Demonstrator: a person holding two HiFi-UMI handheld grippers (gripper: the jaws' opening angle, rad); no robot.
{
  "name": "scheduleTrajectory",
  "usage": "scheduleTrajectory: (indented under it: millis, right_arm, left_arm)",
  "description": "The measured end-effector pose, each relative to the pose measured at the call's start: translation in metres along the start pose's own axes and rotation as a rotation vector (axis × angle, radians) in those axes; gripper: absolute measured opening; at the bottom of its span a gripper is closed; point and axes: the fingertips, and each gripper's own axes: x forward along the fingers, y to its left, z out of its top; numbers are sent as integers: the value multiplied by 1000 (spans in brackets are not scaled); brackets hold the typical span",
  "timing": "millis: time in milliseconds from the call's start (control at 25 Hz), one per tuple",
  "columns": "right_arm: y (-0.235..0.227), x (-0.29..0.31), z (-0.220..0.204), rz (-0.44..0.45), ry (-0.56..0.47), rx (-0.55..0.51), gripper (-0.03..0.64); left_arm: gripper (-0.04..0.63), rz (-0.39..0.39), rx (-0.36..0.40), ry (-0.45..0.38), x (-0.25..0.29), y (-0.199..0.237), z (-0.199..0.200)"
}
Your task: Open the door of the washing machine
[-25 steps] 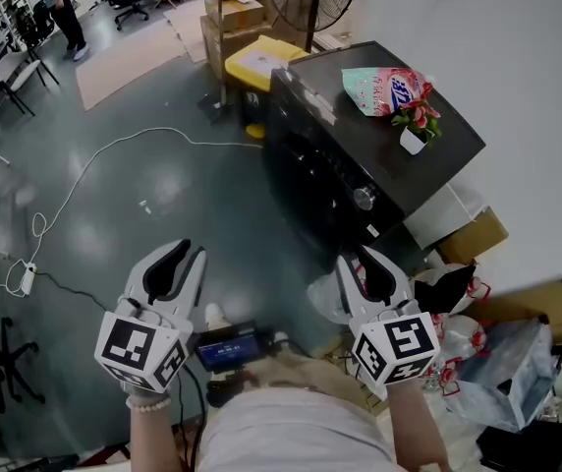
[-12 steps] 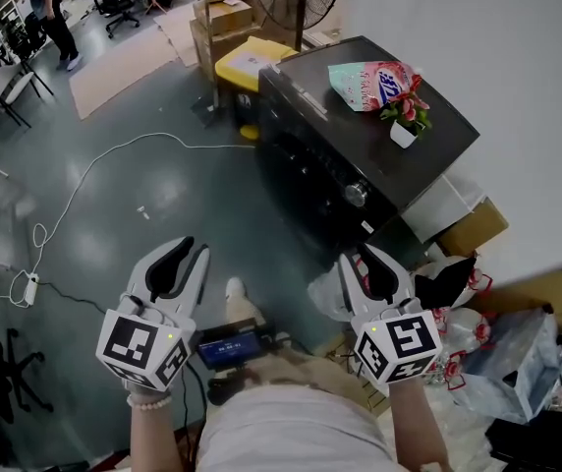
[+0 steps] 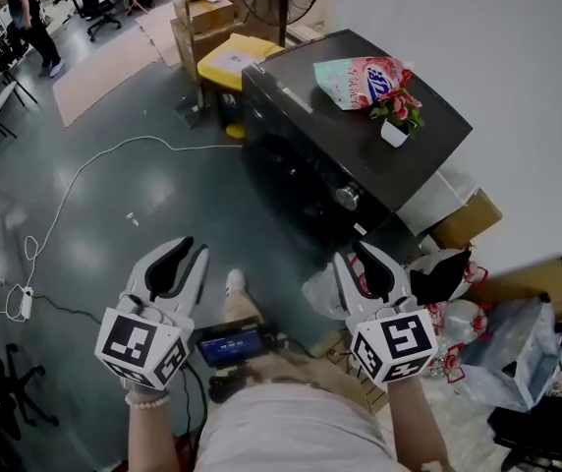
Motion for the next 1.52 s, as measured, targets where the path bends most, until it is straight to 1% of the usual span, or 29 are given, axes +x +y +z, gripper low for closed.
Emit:
scheduleTrajectory:
  millis: [200,480,680,1080,1520]
  right_arm:
    - [-7,17,1,-19,10,8,101]
    - [-11,55,15,-31,7,1,101]
    - [-9,88,26,-36,21,1,101]
    - [-3,166,46,-41,70,11,101]
    - [-11,236,53,-88,122,42,101]
  left_arm:
    - [80,-17,7,-2,19,14,4]
    - [80,-34,20,-9,45,47,11]
    - [80,-48,10,-10,63,78,16]
    - [80,-85,22,14,107,149,30]
    - [81,-157,30,35,163,213,36]
